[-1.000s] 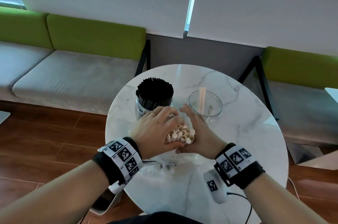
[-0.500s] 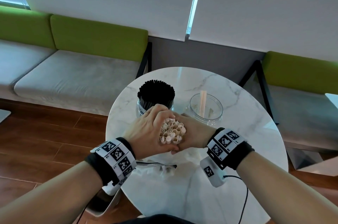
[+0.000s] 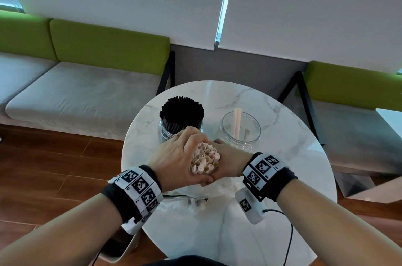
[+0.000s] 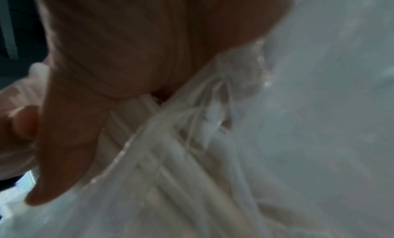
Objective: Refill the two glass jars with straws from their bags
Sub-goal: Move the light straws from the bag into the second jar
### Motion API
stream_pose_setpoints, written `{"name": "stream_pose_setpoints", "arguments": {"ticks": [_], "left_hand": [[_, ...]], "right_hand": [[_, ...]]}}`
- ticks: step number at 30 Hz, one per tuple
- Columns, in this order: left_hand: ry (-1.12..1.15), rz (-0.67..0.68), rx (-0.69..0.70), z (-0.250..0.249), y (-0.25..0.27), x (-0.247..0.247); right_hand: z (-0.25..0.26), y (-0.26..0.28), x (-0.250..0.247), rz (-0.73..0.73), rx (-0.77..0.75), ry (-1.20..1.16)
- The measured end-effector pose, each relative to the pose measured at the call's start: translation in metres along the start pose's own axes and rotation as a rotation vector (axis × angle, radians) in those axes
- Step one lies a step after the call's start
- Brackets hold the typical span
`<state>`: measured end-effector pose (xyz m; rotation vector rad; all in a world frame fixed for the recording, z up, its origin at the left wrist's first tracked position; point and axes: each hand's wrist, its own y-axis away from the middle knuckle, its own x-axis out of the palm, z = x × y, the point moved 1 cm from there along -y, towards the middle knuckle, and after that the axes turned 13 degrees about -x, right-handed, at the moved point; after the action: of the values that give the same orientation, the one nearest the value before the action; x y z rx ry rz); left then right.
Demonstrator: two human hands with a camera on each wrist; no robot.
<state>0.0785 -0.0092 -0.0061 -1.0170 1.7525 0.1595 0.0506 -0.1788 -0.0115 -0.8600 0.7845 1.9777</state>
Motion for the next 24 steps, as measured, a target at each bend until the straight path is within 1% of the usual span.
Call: {"name": "stream_pose_setpoints", "arguments": {"ticks": [4, 7, 9, 11, 14, 15, 17, 19, 22, 24], "left_hand": [[-0.031, 0.003, 0.011, 0.000, 0.000, 0.001], [-0.023, 0.022, 0.017, 0.001, 0.000, 0.000], [-0.020, 0.032, 0.023, 0.002, 0.001, -0.002], [-0.027, 0.034, 0.016, 0.004, 0.001, -0.004], [-0.042, 0.027, 0.000, 0.004, 0.001, -0.006], [-0.053, 0.023, 0.000, 0.004, 0.000, -0.006], [-0.076, 0.020, 0.000, 0.004, 0.000, -0.006], [-0.083, 0.028, -0.005, 0.004, -0.001, -0.006], [-0.080, 0.046, -0.030, 0.005, -0.003, -0.006], [-0.109, 0.062, -0.042, 0.005, -0.006, -0.007]], "right_hand": [[-0.003, -0.003, -0.001, -0.004, -0.023, -0.043], [-0.005, -0.009, 0.005, 0.054, -0.026, -0.022], [-0.010, -0.013, 0.011, 0.064, -0.009, 0.014], [-0.016, -0.016, 0.015, 0.026, 0.026, 0.030], [-0.019, -0.018, 0.015, -0.058, 0.029, 0.001], [-0.016, -0.018, 0.012, -0.053, 0.019, 0.007], [-0.013, -0.018, 0.008, 0.006, -0.001, 0.034], [-0.013, -0.019, 0.008, 0.016, 0.011, 0.009], [-0.016, -0.019, 0.011, -0.068, 0.062, -0.072], [-0.012, -0.016, 0.009, -0.109, 0.041, -0.057]]}}
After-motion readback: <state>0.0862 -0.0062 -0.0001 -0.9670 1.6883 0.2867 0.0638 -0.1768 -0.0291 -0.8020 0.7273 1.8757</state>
